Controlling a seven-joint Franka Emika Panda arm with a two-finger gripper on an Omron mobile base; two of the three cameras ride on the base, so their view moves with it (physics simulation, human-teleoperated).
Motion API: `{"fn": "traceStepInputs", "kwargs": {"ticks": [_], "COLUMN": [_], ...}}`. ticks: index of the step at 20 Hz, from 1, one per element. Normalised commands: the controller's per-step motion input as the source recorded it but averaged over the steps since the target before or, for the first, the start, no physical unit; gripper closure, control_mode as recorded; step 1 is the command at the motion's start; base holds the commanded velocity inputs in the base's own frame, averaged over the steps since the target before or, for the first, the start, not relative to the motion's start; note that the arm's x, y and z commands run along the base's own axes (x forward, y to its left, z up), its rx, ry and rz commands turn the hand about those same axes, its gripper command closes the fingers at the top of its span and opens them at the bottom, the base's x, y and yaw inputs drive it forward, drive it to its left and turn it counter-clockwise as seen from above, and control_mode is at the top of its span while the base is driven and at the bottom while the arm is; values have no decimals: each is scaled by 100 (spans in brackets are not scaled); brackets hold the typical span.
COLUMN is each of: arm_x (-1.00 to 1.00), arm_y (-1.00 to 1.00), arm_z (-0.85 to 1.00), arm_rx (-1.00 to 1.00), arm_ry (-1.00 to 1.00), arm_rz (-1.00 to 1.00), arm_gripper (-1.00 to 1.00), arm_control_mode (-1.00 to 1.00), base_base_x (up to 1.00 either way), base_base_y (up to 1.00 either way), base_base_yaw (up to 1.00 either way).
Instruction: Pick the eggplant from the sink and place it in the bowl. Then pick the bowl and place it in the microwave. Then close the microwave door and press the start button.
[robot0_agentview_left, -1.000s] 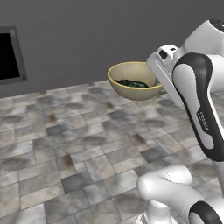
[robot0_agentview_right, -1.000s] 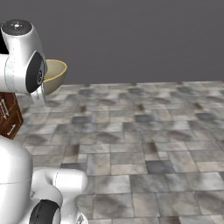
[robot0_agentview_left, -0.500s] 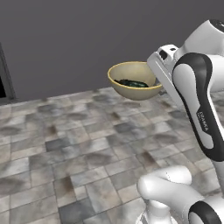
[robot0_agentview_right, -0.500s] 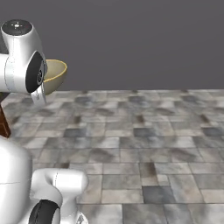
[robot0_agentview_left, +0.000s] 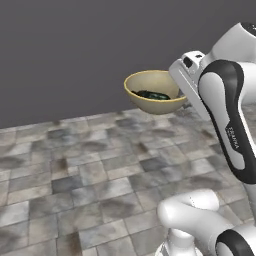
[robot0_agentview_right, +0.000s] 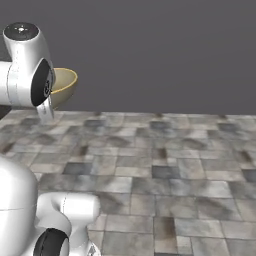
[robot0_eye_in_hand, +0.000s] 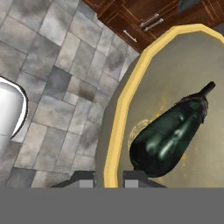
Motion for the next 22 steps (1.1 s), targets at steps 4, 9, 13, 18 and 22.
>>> {"fn": "traceStepInputs", "kwargs": {"ticks": [4,9,13,18,22], "arm_x": [0,0,0,0,0], "arm_y": [0,0,0,0,0], "arm_z": [0,0,0,0,0], "arm_rx": [0,0,0,0,0], "arm_ry": [0,0,0,0,0], "arm_rz": [0,0,0,0,0], "arm_gripper": [100,100,100,100,100], "arm_control_mode": [100,100,100,100,100], "base_base_x": [100,93,81,60,65], "base_base_y": [-36,-36,-37,-25,-26], "base_base_yaw": [35,54,65,72,72]}}
